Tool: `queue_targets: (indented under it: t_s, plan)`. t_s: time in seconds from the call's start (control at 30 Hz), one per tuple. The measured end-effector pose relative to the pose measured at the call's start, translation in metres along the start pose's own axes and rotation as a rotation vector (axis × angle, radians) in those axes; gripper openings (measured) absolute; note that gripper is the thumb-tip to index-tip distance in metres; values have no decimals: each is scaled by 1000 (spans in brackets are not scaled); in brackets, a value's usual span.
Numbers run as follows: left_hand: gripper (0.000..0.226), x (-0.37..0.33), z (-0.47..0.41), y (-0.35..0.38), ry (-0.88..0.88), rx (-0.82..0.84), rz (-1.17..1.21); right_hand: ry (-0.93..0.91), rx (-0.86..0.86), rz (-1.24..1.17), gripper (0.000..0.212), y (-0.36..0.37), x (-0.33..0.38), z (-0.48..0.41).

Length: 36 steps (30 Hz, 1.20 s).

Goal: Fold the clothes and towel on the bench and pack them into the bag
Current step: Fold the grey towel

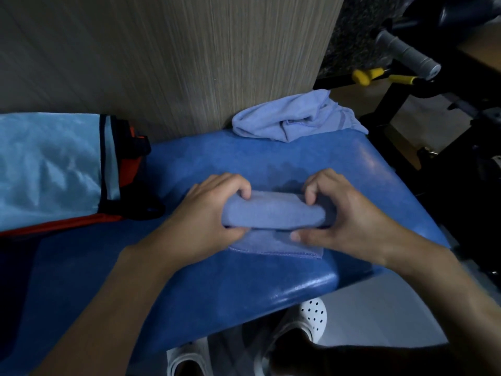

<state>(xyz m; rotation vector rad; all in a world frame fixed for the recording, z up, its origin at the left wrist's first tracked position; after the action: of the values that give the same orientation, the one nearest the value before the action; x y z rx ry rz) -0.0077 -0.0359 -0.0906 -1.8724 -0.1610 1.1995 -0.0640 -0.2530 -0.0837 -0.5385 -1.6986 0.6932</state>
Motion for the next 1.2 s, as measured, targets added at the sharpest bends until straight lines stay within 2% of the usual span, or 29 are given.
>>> queue_targets:
  t_s: [0.1, 0.23, 0.27, 0.37, 0.43, 0.53, 0.63, 0.7, 0.83, 0.97, 1.07, 1.17, 1.2]
  plan:
    - [50, 3, 8, 3, -74, 106, 8, -19, 28, -161, 34, 3, 2, 4]
    - [39, -2, 9, 3, -66, 68, 152, 67, 54, -195, 35, 2, 0, 6]
    - [38, -3, 8, 4, -74, 74, 165, 101, 81, -165, 39, 3, -2, 7]
    - [39, -7, 8, 6, -86, 118, 127, 168, 205, 18, 71, 5, -6, 9]
    - [51, -9, 8, 6, -50, 146, 72, 157, 241, 129, 83, 6, -4, 9]
    - [65, -10, 6, 7, -31, 187, 1, 165, 259, 149, 65, 8, 0, 8]
    - [70, -16, 2, 5, -61, 245, -101, 194, 206, 2, 51, 8, 6, 9]
    - [66, -25, 1, 2, -81, 310, -122, 190, 164, -116, 52, 7, 12, 10]
    - [56, -34, 19, -9, -172, 388, 33, 167, 98, -251, 68, 10, 40, 5]
    - [48, -30, 59, -43, -247, 218, 278, 263, 23, -519, 77, 26, 76, 2]
    - [48, -30, 94, -73, -280, 45, 413, 360, 55, -827, 81, 55, 104, 1]
    - [50, -25, 130, -100, -331, -151, 487, 436, 102, -1169, 96, 91, 138, 0]
    - [50, -21, 141, -108, -351, -223, 503, 449, 133, -1219, 92, 104, 152, 1]
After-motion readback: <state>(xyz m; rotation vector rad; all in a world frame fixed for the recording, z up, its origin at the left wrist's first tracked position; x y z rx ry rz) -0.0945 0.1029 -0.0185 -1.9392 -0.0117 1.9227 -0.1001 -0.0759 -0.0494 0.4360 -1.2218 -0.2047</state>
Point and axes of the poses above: each hand's wrist, its own z-axis away from the middle knuckle, its own y-axis out of the palm, x = y × z, the point moved 4 cm from there along -z, towards the middle knuckle, and after that the axes turned 2 degrees about -x, right-handed, at the moved point
